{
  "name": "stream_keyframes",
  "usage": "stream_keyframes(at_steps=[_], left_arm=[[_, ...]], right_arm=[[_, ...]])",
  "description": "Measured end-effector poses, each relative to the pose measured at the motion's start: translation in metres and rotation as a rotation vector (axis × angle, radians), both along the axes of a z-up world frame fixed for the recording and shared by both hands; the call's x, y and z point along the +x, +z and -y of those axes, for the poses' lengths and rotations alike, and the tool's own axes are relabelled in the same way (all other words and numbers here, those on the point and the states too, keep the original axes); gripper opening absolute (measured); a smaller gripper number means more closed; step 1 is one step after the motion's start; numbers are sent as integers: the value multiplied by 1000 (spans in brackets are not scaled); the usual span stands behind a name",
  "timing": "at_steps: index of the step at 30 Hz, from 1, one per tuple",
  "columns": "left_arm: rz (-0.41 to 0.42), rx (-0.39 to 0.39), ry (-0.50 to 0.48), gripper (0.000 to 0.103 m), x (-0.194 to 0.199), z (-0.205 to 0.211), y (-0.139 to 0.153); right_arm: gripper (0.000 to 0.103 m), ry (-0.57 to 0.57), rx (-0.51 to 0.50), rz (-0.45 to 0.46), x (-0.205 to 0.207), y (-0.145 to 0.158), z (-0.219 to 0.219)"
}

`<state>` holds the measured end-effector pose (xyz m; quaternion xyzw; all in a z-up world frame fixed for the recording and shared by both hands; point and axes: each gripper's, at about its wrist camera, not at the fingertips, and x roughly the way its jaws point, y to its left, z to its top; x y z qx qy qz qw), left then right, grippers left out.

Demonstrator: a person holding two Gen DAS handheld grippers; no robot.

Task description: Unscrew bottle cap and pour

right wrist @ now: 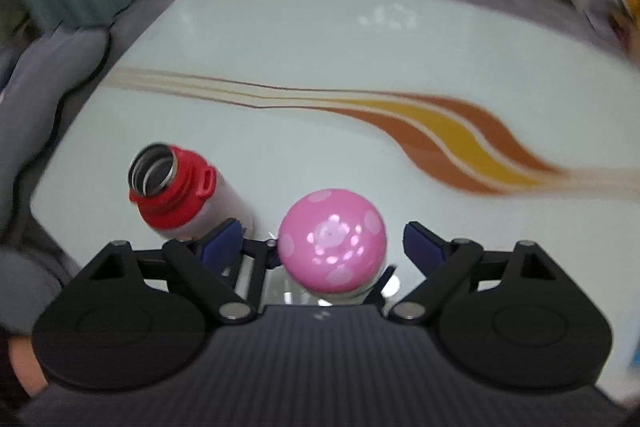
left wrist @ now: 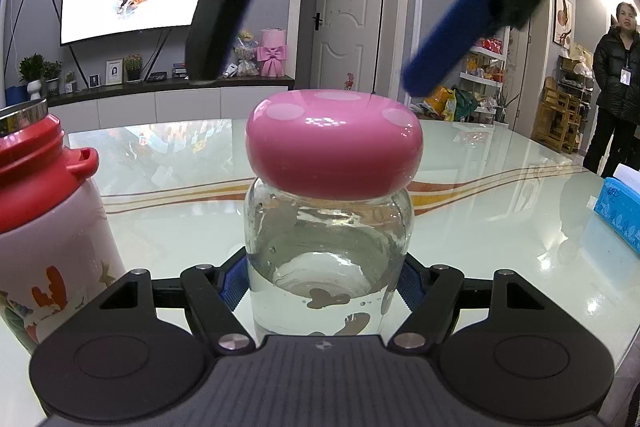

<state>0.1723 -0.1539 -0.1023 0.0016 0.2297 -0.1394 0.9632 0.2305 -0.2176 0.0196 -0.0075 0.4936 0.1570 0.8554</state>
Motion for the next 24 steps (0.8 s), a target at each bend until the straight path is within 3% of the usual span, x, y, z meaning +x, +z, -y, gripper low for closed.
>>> stream_keyframes(at_steps=[4,8,14,19,24], left_arm=[[-1,0,-2,75,0,2,0],[-1,0,-1,75,1,4,0],[-3,-2,-2,75,4,4,-2],[-2,-2,-2,75,6,4,-3],[0,-2,-8,75,15,-5,-7]], right_arm=[[89,-104,-6,-22,0,1,-1],[85,-112,-31,-21,1,0,-6],[68,-109,-89,-30,4,-9,-15],[64,-50,-123,-18,5,-13,-20],[65,155,-137,-31,14,-15,-15]])
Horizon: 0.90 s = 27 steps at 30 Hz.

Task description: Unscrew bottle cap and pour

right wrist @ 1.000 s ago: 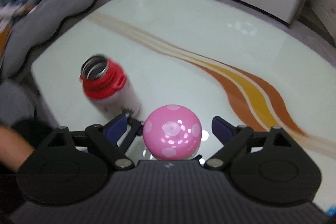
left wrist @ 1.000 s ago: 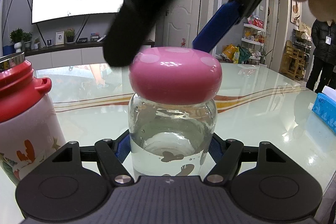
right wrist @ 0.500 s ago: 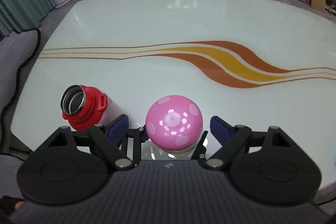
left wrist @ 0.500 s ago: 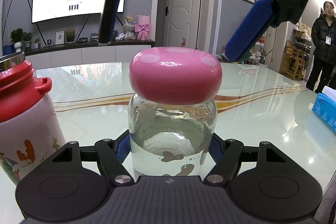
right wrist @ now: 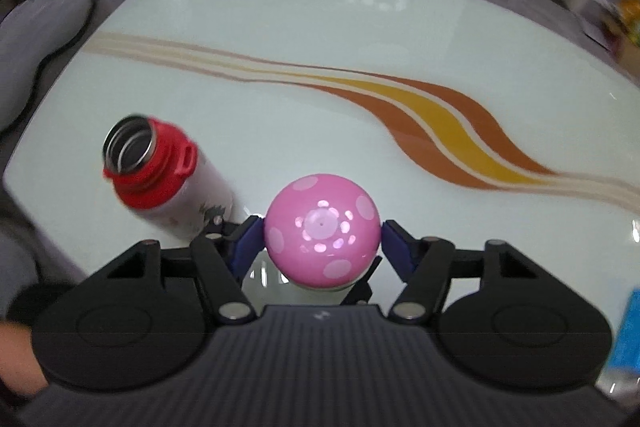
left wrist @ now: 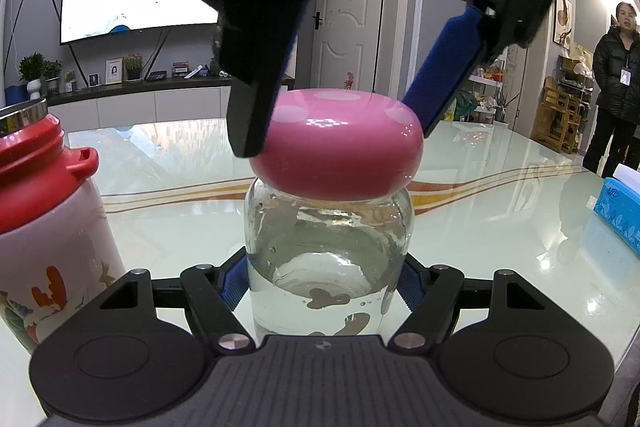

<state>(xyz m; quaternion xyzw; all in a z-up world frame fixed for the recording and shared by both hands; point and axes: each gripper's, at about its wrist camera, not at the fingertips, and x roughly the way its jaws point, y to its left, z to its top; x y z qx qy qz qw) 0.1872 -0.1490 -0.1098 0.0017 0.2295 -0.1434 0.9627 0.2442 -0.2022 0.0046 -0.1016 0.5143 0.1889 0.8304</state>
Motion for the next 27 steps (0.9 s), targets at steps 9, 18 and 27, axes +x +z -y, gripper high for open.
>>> stream_keyframes(at_steps=[9,18,27], left_arm=[[-1,-1,-1,75,-1,0,0],[1,0,0,75,0,1,-1],[1,1,2,75,-1,2,0]], right_arm=[[65,359,33,-13,12,-4,13],[86,344,91,26,6,2,17],[77,-107,43,11,-8,4,1]])
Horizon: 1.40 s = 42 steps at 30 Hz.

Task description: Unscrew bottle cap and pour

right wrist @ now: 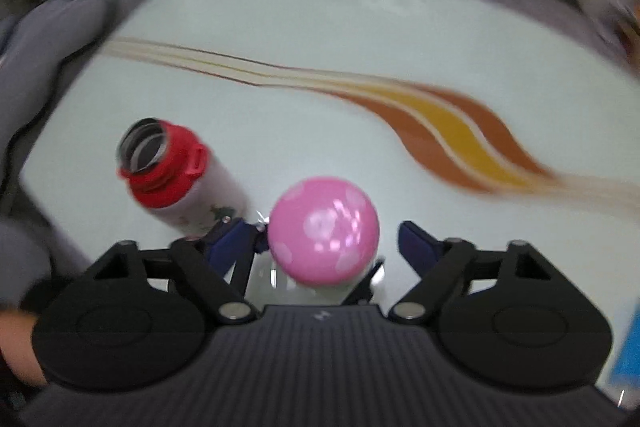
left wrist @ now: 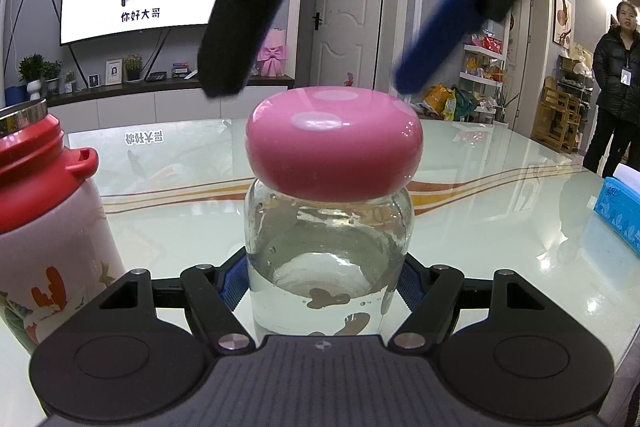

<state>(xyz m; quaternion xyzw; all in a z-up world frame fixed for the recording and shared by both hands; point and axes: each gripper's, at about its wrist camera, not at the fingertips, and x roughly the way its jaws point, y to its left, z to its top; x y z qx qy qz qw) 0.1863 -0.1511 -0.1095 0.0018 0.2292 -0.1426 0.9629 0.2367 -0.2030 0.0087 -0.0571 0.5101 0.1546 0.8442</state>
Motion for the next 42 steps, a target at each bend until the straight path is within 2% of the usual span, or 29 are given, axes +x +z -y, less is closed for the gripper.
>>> stream_keyframes(at_steps=[2,5,9,11,12,17,24,31,33,37,42], left_arm=[[0,0,0,75,-1,1,0],[0,0,-1,75,-2,2,1],[-2,-1,-1,75,-1,2,1],[-4,-2,-2,75,-1,1,0],[-4,-2,-2,75,0,1,0],[-6,-2,-4,75,2,0,-1],[-5,-1,-4,75,2,0,-3],[-2,-1,-2,75,1,1,-4],[-2,0,-2,75,1,1,-5],[-1,1,-2,75,1,0,-4],[1,2,-2,75,1,-2,-4]], right_arm=[[77,-101,6,-13,-4,-1,-6],[78,-163,-8,7,-8,1,-16],[77,-176,-74,25,-6,-3,-26],[71,-168,-105,32,-4,-7,-32],[65,-165,-111,32,-4,-7,-33],[64,-131,-103,18,0,-8,-28],[64,27,-77,-4,7,-9,-10],[64,256,-76,-18,14,-8,-4],[64,379,-84,-6,14,-9,-3],[64,533,-67,15,16,-10,6],[67,598,-44,9,22,-9,10]])
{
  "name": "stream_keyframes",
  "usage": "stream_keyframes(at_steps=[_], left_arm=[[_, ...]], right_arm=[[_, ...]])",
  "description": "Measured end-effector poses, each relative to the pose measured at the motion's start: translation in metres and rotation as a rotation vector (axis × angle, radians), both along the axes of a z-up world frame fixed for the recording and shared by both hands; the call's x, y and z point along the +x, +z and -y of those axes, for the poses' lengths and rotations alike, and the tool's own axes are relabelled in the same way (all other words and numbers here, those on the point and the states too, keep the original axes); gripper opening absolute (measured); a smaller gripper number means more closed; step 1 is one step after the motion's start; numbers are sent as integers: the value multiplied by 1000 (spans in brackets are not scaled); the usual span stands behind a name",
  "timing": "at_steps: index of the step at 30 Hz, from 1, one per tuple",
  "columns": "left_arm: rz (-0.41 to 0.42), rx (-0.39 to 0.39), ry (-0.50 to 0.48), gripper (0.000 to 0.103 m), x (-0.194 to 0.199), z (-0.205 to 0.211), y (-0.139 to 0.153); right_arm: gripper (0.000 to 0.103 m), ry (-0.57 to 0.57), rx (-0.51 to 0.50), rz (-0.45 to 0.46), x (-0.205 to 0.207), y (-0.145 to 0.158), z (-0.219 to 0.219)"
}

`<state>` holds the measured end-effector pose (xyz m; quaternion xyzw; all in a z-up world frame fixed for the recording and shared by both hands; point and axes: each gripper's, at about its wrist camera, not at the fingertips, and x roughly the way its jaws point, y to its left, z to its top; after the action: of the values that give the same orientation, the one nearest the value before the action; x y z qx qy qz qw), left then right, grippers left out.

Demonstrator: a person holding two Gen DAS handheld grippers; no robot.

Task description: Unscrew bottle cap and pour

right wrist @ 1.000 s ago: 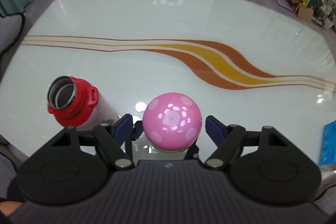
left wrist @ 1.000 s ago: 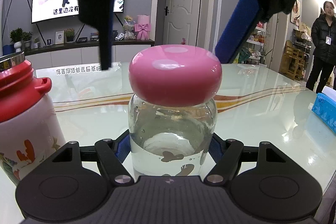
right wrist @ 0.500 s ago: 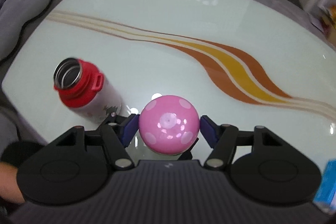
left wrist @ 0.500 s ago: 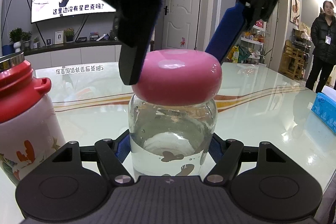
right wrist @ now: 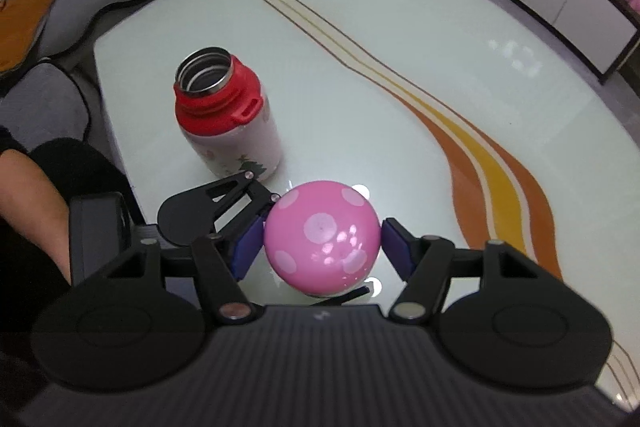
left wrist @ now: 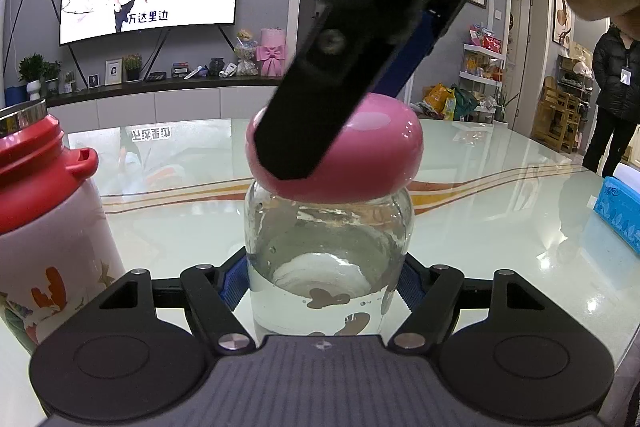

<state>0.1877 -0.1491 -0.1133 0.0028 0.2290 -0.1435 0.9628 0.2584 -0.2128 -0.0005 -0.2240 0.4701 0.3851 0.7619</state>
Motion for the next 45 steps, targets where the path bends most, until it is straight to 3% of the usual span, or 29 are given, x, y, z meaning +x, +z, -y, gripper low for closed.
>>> stream_keyframes(at_steps=[3,7,10,12,15,18,23,24,31,34,42,45], left_arm=[[0,0,0,75,0,0,0],[-1,-1,1,75,1,1,1],[-2,-1,1,75,1,1,2],[-2,-1,1,75,1,1,3],[-1,-1,1,75,1,2,3],[-1,-1,-1,75,1,1,3],[-4,-3,-1,75,3,0,2],[-4,-4,-1,75,3,0,2],[-4,-4,-1,75,0,1,2],[-2,-4,0,75,-2,2,2],[-2,-6,-4,75,-2,5,2],[-2,-6,-5,75,-2,4,2]], right_arm=[[92,-25,25,15,-7,6,-3],[92,-151,60,50,-16,16,-5],[91,-449,69,23,-13,19,-5],[89,-632,71,-55,-10,14,-3],[86,-734,80,-77,-12,9,-7],[83,-766,43,-29,-16,10,-18],[71,-769,-32,12,-14,4,-31],[64,-770,-38,13,-13,2,-31],[64,-675,-25,-1,-8,0,-22],[64,-586,-8,-15,-7,-1,-13],[64,-205,58,7,-3,-5,13],[64,-127,88,-11,5,-6,24]])
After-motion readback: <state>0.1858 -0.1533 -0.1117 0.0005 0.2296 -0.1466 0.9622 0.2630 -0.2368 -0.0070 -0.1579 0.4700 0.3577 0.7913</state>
